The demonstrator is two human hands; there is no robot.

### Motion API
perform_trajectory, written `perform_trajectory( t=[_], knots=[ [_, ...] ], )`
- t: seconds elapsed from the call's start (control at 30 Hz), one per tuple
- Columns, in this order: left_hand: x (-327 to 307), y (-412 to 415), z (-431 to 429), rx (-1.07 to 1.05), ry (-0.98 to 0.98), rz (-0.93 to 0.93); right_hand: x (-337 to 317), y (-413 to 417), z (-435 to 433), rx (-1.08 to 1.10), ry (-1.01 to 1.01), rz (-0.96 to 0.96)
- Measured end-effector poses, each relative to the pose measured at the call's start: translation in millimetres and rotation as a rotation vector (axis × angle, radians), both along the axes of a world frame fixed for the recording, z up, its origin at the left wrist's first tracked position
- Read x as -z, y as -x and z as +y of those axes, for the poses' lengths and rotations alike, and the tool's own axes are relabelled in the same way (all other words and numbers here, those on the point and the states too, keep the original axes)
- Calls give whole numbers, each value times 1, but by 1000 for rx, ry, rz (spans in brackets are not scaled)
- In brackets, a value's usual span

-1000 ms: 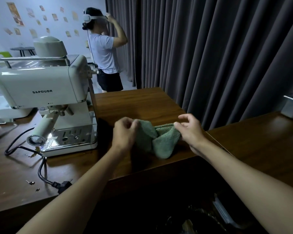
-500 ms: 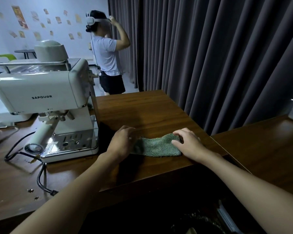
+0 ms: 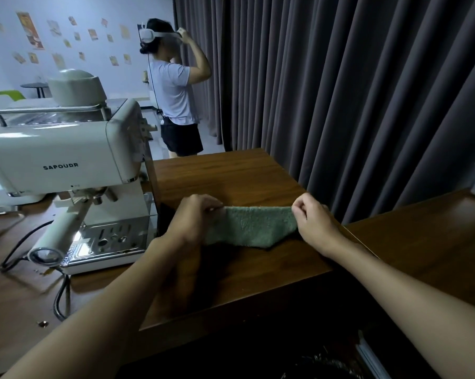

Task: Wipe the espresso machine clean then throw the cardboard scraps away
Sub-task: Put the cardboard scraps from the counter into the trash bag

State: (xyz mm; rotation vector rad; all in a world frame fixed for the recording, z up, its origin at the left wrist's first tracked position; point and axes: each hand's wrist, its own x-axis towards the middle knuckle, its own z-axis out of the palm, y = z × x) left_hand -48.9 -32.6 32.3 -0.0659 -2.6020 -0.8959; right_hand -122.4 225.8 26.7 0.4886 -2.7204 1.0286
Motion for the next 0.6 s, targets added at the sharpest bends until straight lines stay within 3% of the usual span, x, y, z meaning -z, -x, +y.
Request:
perform_trajectory(
  t=[0.17, 0.3, 0.47, 0.6],
  knots=[
    [-29, 6, 5, 59, -82, 99, -24, 2, 2, -56, 180, 80],
    [-33, 11, 0, 82, -71, 36, -28, 7, 6, -43, 212, 104],
    [-10, 10, 3, 74, 65, -228, -1, 19, 14, 45, -41, -206],
    [20, 7, 9, 126, 360, -297, 22, 10, 19, 19, -253, -338]
  ],
)
